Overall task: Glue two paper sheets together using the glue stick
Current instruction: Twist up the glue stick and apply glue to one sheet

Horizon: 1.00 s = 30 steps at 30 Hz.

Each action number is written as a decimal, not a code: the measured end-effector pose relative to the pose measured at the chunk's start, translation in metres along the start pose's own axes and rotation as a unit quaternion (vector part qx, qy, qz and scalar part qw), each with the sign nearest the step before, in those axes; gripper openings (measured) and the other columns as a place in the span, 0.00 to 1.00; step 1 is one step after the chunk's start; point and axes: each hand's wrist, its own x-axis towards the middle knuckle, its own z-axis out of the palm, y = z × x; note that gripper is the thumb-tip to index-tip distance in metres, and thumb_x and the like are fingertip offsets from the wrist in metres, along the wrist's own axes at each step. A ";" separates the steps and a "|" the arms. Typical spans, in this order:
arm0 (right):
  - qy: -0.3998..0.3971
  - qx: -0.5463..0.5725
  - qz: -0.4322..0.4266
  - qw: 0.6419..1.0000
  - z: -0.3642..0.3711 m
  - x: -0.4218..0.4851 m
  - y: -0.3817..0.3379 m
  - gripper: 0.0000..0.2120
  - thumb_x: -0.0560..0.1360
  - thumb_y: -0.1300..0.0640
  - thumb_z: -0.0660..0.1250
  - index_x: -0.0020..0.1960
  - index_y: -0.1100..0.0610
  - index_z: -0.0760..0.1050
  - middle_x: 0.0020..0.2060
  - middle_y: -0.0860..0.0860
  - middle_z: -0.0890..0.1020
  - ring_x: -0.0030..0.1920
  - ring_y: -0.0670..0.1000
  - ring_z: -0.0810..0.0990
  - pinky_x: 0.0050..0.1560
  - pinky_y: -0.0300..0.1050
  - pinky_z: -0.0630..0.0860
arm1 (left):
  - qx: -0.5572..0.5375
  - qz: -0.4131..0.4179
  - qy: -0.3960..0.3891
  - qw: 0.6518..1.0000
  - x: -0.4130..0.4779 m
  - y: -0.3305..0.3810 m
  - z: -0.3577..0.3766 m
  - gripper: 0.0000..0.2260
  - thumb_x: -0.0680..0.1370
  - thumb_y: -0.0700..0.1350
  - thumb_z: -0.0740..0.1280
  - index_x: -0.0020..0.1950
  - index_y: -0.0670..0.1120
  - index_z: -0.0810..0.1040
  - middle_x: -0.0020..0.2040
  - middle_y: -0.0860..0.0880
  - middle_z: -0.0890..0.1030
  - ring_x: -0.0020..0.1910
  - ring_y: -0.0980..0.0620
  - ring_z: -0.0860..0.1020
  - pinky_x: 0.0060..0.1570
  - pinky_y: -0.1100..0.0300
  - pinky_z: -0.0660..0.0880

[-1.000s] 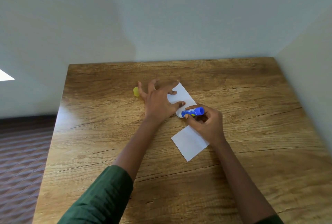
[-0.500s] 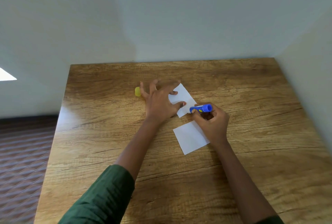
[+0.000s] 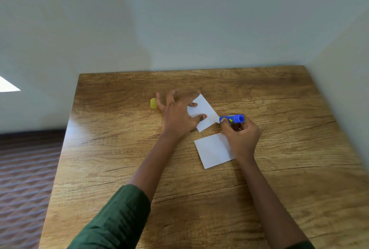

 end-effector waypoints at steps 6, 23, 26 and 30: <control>0.013 0.029 0.035 0.999 -0.001 0.001 0.003 0.04 0.68 0.60 0.73 0.38 0.55 0.78 0.31 0.57 0.81 0.34 0.61 0.82 0.37 0.57 0.80 | 0.004 -0.001 -0.002 1.000 0.000 0.000 0.000 0.31 0.65 0.64 0.71 0.67 0.62 0.68 0.47 0.61 0.83 0.72 0.51 0.57 0.68 0.41 0.35; 0.012 0.260 0.132 0.956 -0.020 0.014 -0.010 0.08 0.71 0.64 0.71 0.46 0.55 0.75 0.40 0.51 0.83 0.37 0.47 0.84 0.41 0.41 0.82 | -0.009 0.013 -0.018 1.000 0.000 -0.002 0.000 0.31 0.67 0.61 0.71 0.68 0.61 0.67 0.50 0.62 0.82 0.73 0.51 0.56 0.69 0.42 0.34; 0.009 0.264 0.108 0.958 -0.031 0.029 -0.006 0.12 0.72 0.62 0.71 0.52 0.55 0.73 0.42 0.50 0.84 0.45 0.47 0.83 0.49 0.44 0.80 | 0.002 0.022 -0.026 0.999 0.000 -0.003 0.000 0.28 0.69 0.60 0.70 0.68 0.61 0.68 0.54 0.61 0.81 0.73 0.51 0.55 0.69 0.44 0.32; -0.020 0.159 0.082 0.984 -0.045 0.047 0.006 0.17 0.75 0.53 0.68 0.63 0.53 0.72 0.54 0.50 0.83 0.50 0.43 0.80 0.48 0.33 0.75 | 0.010 0.042 -0.042 0.998 0.001 -0.003 0.000 0.28 0.71 0.58 0.68 0.70 0.62 0.65 0.57 0.62 0.79 0.74 0.50 0.54 0.69 0.43 0.32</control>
